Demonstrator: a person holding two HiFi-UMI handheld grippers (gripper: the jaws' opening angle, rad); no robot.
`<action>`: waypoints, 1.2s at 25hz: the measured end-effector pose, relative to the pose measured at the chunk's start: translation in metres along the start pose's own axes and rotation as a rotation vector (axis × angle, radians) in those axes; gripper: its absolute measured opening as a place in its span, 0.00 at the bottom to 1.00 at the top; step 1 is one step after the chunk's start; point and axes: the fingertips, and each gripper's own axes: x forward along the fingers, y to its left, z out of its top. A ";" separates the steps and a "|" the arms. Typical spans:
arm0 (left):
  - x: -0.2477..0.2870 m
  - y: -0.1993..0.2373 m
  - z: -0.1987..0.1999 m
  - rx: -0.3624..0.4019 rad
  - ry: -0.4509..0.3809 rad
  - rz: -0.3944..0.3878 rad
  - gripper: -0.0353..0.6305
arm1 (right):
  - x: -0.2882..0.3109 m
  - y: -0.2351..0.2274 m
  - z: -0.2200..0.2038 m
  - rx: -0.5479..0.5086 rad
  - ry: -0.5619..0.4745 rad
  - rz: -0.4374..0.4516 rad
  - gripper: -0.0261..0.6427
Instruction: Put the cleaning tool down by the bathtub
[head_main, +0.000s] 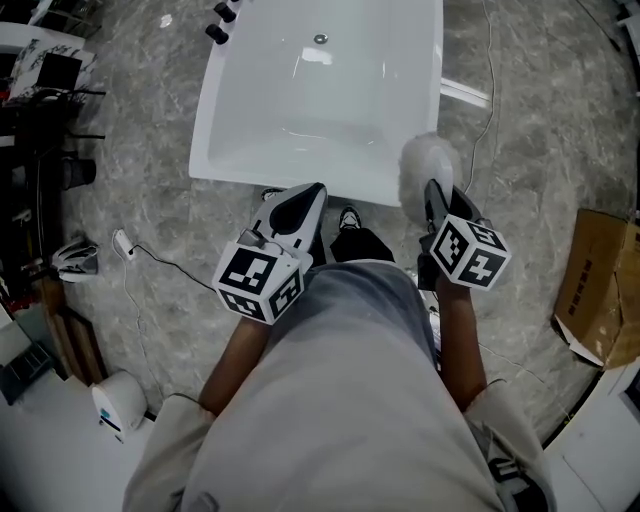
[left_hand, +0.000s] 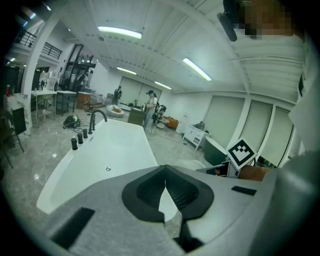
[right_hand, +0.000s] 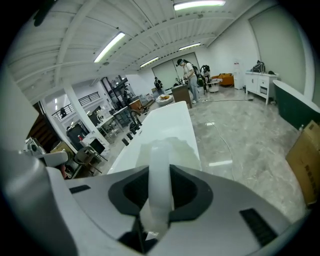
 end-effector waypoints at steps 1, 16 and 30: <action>0.000 -0.001 -0.001 -0.008 0.006 -0.006 0.06 | 0.000 -0.002 -0.002 0.016 0.002 -0.001 0.17; -0.002 0.003 -0.006 0.009 0.047 -0.050 0.06 | 0.012 -0.030 -0.031 0.193 -0.003 -0.055 0.17; -0.007 -0.003 -0.019 -0.009 0.063 -0.044 0.06 | 0.027 -0.048 -0.069 0.240 0.074 -0.073 0.17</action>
